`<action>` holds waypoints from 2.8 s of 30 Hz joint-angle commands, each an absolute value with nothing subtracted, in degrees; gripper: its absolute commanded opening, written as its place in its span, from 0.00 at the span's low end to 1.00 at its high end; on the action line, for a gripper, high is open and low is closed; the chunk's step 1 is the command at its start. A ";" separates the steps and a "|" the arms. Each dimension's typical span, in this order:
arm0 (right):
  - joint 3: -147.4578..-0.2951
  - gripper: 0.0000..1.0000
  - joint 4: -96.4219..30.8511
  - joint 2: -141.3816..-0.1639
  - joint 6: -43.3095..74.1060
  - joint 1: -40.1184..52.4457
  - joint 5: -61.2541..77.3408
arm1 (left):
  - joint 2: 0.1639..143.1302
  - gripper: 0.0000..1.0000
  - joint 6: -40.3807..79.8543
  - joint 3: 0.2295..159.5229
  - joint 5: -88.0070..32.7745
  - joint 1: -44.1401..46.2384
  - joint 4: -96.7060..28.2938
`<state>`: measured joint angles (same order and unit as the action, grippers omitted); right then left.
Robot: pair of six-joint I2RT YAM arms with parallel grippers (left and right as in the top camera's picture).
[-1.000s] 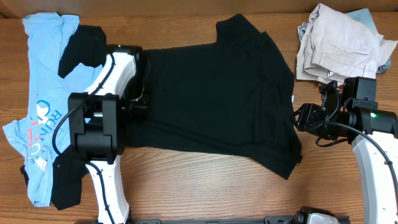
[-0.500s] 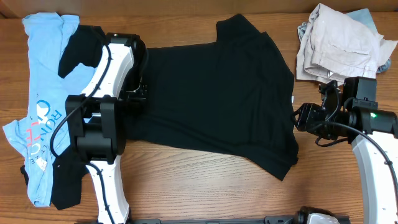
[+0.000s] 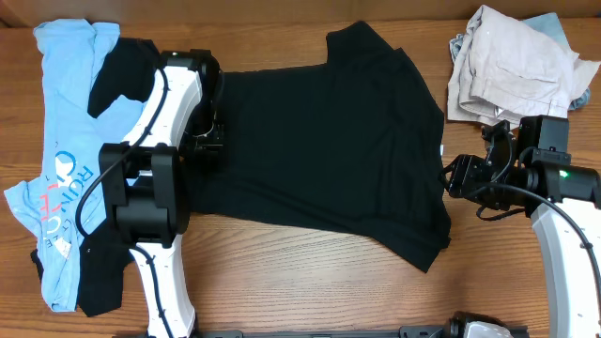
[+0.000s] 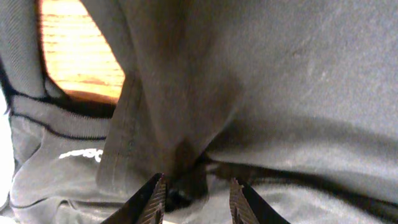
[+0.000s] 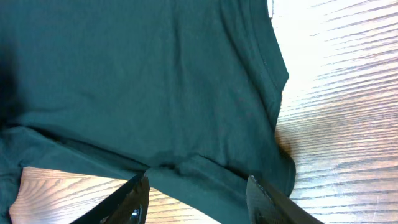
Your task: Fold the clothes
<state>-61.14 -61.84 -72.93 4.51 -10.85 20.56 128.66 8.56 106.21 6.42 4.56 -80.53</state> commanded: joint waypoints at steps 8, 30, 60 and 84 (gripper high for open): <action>-60.71 0.54 -61.54 -72.88 4.54 -10.94 19.99 | 129.34 0.13 6.20 103.24 7.70 5.26 -79.46; -60.71 0.54 -62.81 -72.88 4.78 -10.94 22.17 | 127.50 0.10 7.66 129.95 6.48 5.30 -96.86; -60.71 0.58 -61.56 -72.88 4.54 -10.94 21.04 | 127.17 0.19 6.20 116.18 6.83 5.32 -94.39; -60.71 0.62 -60.27 -72.88 4.54 -10.94 21.04 | 127.15 0.36 26.59 119.11 9.43 4.84 -91.22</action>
<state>-61.10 -60.84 -72.93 4.51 -10.85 21.43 128.75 23.57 117.69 12.71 5.13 -92.07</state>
